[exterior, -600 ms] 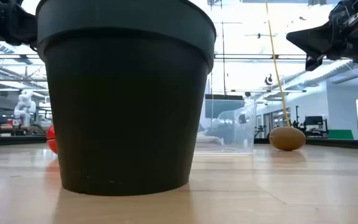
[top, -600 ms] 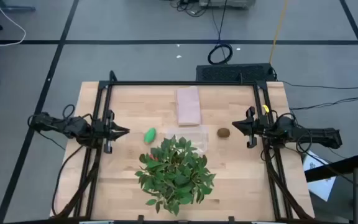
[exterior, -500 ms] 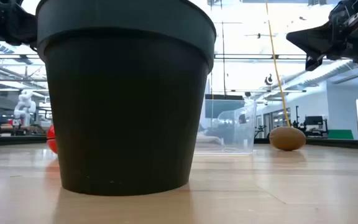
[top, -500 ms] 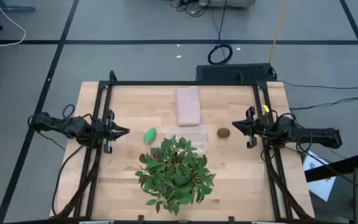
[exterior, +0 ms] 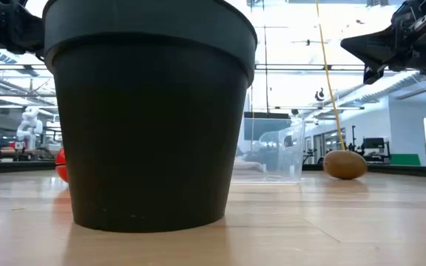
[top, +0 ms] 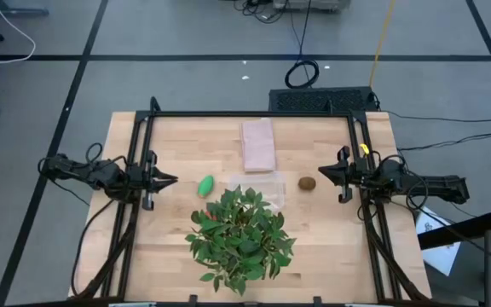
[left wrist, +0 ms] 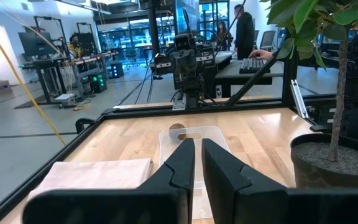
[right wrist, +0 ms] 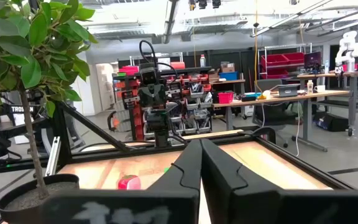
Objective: Pick and placing Produce into tupperware
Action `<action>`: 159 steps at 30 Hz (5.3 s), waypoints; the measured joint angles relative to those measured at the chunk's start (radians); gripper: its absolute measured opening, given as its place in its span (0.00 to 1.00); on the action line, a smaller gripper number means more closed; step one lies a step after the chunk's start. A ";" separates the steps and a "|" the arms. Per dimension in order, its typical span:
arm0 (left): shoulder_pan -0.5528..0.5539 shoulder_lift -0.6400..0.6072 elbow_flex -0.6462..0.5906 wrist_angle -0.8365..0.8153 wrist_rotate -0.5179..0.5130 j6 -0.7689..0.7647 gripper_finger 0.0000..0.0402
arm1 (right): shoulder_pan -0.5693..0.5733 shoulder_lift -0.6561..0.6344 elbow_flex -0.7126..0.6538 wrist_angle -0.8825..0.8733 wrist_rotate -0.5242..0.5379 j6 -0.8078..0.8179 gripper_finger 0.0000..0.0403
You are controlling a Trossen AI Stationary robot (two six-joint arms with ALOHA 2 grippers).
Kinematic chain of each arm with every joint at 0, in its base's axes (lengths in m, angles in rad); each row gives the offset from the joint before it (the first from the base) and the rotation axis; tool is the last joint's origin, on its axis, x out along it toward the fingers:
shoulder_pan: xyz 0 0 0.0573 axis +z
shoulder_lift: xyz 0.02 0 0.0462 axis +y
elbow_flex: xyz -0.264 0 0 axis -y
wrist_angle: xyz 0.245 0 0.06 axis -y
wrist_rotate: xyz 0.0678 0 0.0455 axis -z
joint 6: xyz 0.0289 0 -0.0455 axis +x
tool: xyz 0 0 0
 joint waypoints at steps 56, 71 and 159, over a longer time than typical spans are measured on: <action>0.000 0.000 0.000 0.000 0.000 0.000 0.09 | 0.000 0.000 0.000 0.000 0.000 0.000 0.00; 0.000 0.000 0.000 0.000 0.000 0.000 0.09 | 0.000 0.000 0.000 0.000 0.000 0.000 0.00; 0.001 0.002 0.000 0.248 -0.002 -0.045 0.09 | 0.000 0.005 0.000 0.083 0.017 0.009 0.00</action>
